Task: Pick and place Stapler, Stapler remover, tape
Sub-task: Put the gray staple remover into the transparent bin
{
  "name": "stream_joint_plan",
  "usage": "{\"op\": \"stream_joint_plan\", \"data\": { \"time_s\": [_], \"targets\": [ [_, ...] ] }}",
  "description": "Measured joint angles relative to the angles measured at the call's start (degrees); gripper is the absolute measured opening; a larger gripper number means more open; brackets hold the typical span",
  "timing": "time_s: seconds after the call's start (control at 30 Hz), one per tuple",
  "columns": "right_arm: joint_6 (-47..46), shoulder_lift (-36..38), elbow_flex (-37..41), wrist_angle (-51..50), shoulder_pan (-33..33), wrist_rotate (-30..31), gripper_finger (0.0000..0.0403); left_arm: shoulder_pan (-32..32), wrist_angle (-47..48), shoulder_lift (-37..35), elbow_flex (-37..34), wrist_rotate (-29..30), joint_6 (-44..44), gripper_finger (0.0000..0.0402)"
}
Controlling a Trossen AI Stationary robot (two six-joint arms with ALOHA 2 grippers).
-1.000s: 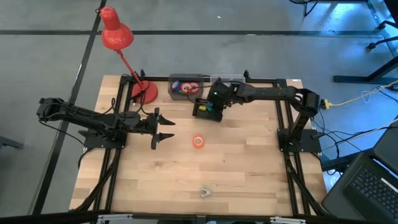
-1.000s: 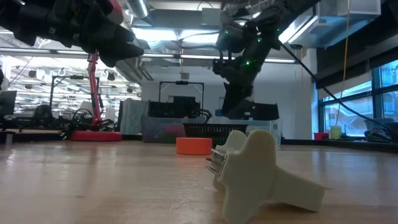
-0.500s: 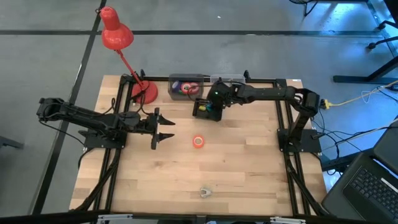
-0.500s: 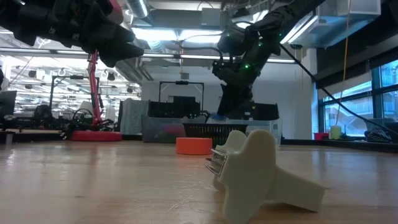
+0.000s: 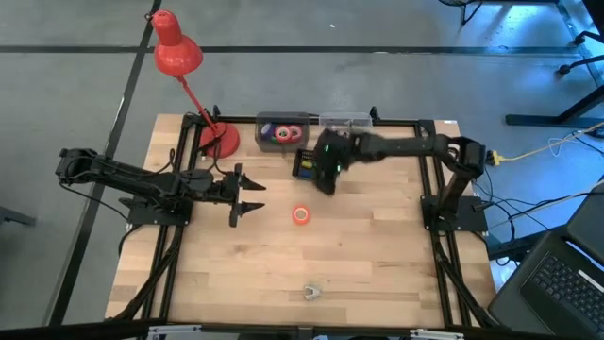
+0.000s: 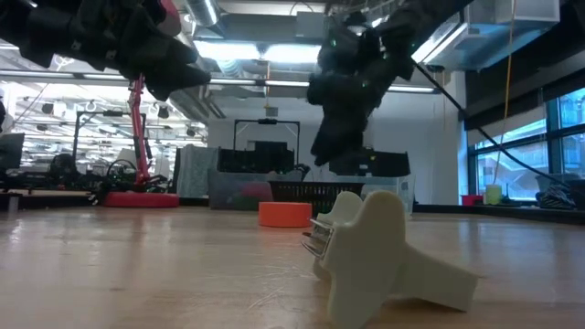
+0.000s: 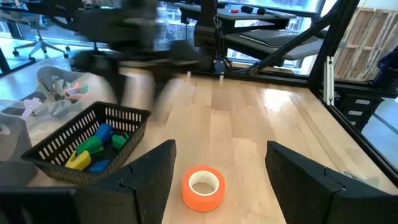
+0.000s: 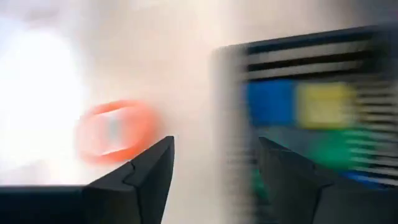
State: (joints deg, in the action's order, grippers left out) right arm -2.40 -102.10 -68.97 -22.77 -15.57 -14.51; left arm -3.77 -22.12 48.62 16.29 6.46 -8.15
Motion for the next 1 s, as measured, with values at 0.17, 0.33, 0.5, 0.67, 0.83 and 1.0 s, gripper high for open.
{"op": "stream_joint_plan", "data": {
  "time_s": [0.17,0.33,0.5,0.67,0.83,1.0],
  "targets": [
    [-3.8,0.0,0.0,-6.4,11.8,-6.7,0.0213,0.0,0.9,0.0,0.0,0.0,-0.1,0.0239],
    [-13.6,0.0,0.0,-8.2,26.5,-6.1,0.0204,0.0,1.4,0.0,0.0,0.0,-0.7,0.0239],
    [-19.8,-0.5,0.0,-3.3,38.5,8.7,0.0201,0.0,1.3,0.0,0.0,0.0,-1.6,0.0239],
    [-24.4,-0.8,0.0,1.1,42.2,21.5,0.0201,0.0,0.8,0.0,0.0,3.4,0.2,0.0239],
    [-24.6,-1.8,0.0,3.1,39.7,16.5,0.0201,0.2,0.5,0.0,0.0,4.2,0.4,0.0239],
    [-23.3,-2.8,0.0,5.4,38.2,7.0,0.0201,0.2,-0.3,0.0,0.0,4.2,0.2,0.0239]
  ]
}}
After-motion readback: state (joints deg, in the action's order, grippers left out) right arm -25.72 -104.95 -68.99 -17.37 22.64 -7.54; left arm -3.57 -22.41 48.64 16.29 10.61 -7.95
